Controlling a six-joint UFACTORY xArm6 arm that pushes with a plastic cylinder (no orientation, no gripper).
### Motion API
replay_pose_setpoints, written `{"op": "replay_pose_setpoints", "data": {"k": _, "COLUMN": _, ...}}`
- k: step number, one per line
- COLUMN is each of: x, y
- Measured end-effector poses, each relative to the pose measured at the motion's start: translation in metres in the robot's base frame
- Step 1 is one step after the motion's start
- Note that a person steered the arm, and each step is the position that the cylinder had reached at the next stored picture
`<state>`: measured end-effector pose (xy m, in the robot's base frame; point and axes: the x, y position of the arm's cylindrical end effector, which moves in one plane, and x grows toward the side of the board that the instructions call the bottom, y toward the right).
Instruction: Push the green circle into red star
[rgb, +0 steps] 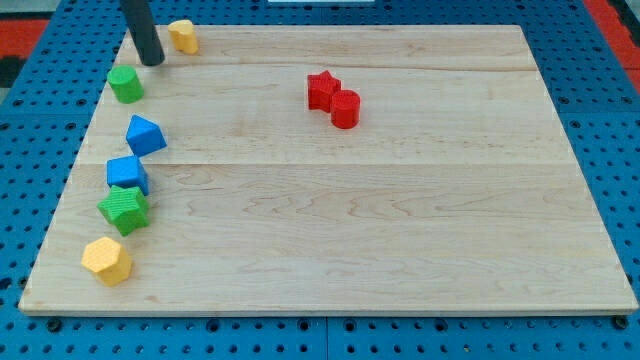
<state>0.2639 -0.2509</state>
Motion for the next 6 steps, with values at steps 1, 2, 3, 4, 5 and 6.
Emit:
{"op": "replay_pose_setpoints", "data": {"k": 1, "x": 0.002, "y": -0.052}}
{"op": "replay_pose_setpoints", "data": {"k": 2, "x": 0.056, "y": -0.047}}
{"op": "replay_pose_setpoints", "data": {"k": 3, "x": 0.061, "y": -0.002}}
{"op": "replay_pose_setpoints", "data": {"k": 4, "x": 0.051, "y": -0.002}}
{"op": "replay_pose_setpoints", "data": {"k": 5, "x": 0.036, "y": 0.012}}
{"op": "replay_pose_setpoints", "data": {"k": 6, "x": 0.036, "y": 0.081}}
